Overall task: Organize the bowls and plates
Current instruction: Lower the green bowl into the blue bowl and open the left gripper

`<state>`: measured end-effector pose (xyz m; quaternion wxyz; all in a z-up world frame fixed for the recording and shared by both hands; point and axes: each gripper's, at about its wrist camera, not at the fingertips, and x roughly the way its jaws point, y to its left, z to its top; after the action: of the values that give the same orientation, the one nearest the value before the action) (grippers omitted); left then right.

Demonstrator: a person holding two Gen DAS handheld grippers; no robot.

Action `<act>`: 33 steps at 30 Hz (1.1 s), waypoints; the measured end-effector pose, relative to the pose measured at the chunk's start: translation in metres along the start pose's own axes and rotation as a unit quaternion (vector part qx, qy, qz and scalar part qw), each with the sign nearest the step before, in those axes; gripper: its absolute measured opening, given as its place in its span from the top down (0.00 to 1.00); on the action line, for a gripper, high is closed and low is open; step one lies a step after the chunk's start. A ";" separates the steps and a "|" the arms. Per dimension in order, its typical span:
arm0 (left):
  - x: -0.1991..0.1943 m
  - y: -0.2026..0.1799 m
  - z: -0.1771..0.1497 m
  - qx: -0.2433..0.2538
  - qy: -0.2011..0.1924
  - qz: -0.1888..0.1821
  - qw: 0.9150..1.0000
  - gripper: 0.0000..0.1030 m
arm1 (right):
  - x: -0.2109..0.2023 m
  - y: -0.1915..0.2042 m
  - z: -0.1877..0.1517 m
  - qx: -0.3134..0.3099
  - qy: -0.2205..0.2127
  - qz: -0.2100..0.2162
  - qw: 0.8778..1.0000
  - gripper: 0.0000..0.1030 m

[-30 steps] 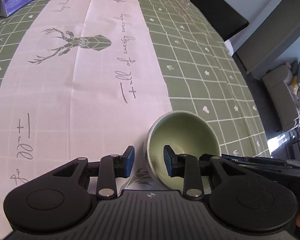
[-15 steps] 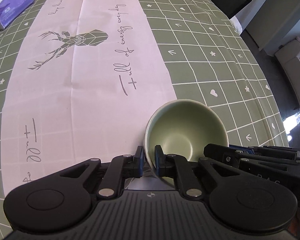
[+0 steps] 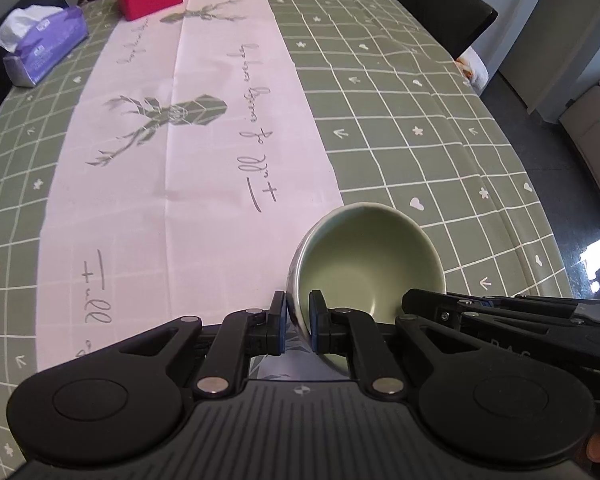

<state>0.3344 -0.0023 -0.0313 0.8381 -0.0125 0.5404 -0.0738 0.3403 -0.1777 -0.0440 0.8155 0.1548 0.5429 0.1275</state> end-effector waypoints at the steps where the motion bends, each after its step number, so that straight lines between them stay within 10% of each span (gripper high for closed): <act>1: -0.005 -0.001 -0.001 0.001 -0.005 0.003 1.000 0.89 | -0.003 0.001 -0.001 0.001 -0.003 0.005 1.000 0.93; 21: -0.092 -0.035 -0.042 0.039 -0.067 0.035 0.996 0.88 | -0.097 0.028 -0.051 -0.058 -0.117 0.020 0.991 0.94; 33: -0.125 -0.050 -0.071 0.014 -0.051 -0.029 0.998 0.87 | -0.150 0.029 -0.079 -0.080 -0.122 -0.015 0.989 0.94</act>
<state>0.2134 -0.0299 0.0574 0.8621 -0.0202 0.4953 -0.1049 0.2089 -0.1985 0.0654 0.8874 0.0954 0.4293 0.1384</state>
